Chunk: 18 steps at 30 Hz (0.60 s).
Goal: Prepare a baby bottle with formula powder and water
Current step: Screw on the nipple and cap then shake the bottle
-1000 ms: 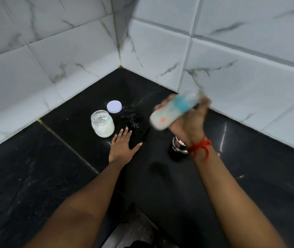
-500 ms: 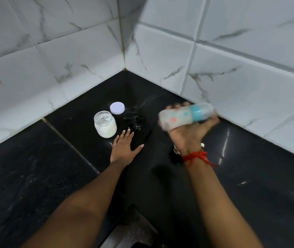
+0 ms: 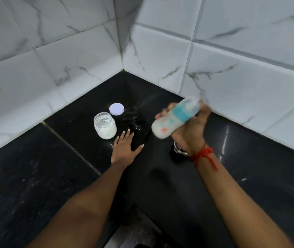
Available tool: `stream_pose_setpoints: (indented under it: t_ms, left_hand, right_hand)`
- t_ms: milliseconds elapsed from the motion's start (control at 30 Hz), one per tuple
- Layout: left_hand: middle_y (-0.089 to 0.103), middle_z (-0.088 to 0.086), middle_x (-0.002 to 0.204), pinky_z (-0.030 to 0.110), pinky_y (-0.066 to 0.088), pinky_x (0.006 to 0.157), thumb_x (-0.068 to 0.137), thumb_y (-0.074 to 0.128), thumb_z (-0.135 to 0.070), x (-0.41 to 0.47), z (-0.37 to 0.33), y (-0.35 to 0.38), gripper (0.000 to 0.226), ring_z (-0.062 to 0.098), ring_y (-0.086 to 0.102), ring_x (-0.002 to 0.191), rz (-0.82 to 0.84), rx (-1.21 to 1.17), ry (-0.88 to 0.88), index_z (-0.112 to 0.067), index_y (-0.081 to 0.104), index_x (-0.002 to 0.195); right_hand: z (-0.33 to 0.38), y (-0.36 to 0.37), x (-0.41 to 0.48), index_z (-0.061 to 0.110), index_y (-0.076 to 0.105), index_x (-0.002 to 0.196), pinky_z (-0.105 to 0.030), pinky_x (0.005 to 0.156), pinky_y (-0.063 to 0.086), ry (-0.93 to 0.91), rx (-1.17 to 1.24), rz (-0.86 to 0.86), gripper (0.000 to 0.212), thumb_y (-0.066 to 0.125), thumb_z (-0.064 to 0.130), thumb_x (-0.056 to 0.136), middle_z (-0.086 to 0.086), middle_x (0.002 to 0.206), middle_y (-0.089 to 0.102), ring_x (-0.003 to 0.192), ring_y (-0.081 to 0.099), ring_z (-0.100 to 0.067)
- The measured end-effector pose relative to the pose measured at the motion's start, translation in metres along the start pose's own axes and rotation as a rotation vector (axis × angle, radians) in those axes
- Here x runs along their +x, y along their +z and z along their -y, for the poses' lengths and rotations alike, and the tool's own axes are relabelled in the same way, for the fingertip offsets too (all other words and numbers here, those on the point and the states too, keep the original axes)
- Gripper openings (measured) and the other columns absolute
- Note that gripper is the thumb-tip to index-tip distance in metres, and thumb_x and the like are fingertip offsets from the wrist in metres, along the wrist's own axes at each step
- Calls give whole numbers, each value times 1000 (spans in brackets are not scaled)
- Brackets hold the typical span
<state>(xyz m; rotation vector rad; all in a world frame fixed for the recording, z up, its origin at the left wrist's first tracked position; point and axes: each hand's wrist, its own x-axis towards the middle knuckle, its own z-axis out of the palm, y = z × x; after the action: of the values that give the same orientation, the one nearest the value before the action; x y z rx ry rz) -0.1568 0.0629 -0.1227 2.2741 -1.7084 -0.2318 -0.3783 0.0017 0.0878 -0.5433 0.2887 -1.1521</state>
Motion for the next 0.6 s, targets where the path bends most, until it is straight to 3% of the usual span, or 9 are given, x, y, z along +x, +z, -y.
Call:
stream_pose_setpoints:
  t_ms: [67, 100, 167, 233, 300, 400, 500, 600]
  left_hand:
    - [21, -3, 171, 37, 9, 129, 95, 38, -76, 2, -1, 0, 86, 13, 9, 159, 13, -16, -4, -21, 33, 161]
    - [21, -3, 171, 38, 9, 129, 93, 36, -77, 1, 0, 0, 88, 13, 10, 160, 7, -18, -8, -21, 33, 161]
    - [21, -3, 172, 38, 10, 129, 89, 30, -80, 1, 1, -1, 92, 14, 10, 160, -6, -9, 2, -22, 33, 161]
    - [20, -3, 172, 38, 9, 129, 92, 35, -78, 3, 1, 1, 89, 13, 9, 160, 14, -13, 8, -22, 33, 161]
    - [20, -3, 172, 37, 8, 130, 95, 42, -73, 2, 0, 0, 84, 12, 8, 160, 10, -22, -11, -22, 32, 161]
    - [20, -3, 172, 38, 9, 129, 95, 46, -70, 2, 1, -1, 83, 13, 9, 160, 19, -10, 10, -22, 32, 161]
    - [19, -4, 172, 38, 8, 130, 96, 41, -74, 3, -2, -1, 83, 12, 8, 160, 28, -21, -13, -23, 32, 161]
    - [20, -4, 172, 38, 10, 129, 95, 40, -75, 2, 1, 0, 84, 12, 8, 159, -2, 4, -6, -23, 33, 161]
  right_hand:
    - [-6, -5, -6, 5, 60, 91, -46, 86, 49, -56, 124, -54, 77, 32, 77, 90, -13, 81, 64, 80, 62, -30]
    - [-11, -6, -8, 6, 59, 90, -46, 88, 48, -26, 107, -56, 76, 32, 77, 90, -12, 81, 64, 80, 62, -30]
    - [-25, -6, -12, 8, 56, 90, -47, 92, 46, 65, -59, -56, 70, 49, 76, 81, -12, 83, 59, 81, 57, -30]
    - [-33, -6, -15, 9, 56, 92, -50, 100, 40, 64, 8, -108, 72, 61, 77, 69, -11, 87, 54, 86, 53, -30]
    - [-34, 1, -11, 11, 56, 92, -52, 101, 37, 57, 61, -130, 72, 60, 79, 68, -11, 89, 52, 87, 52, -29]
    - [-38, 0, -7, 8, 59, 90, -49, 89, 46, 98, -109, -27, 61, 44, 67, 88, -16, 87, 60, 82, 58, -32]
    - [-31, -9, 1, -2, 61, 106, -56, 94, 45, 16, 87, -84, 84, 17, 68, 99, -27, 98, 65, 96, 63, -41]
    - [-23, 1, 3, 6, 55, 91, -48, 88, 46, 70, -105, 13, 64, 51, 70, 82, -16, 84, 59, 81, 57, -33]
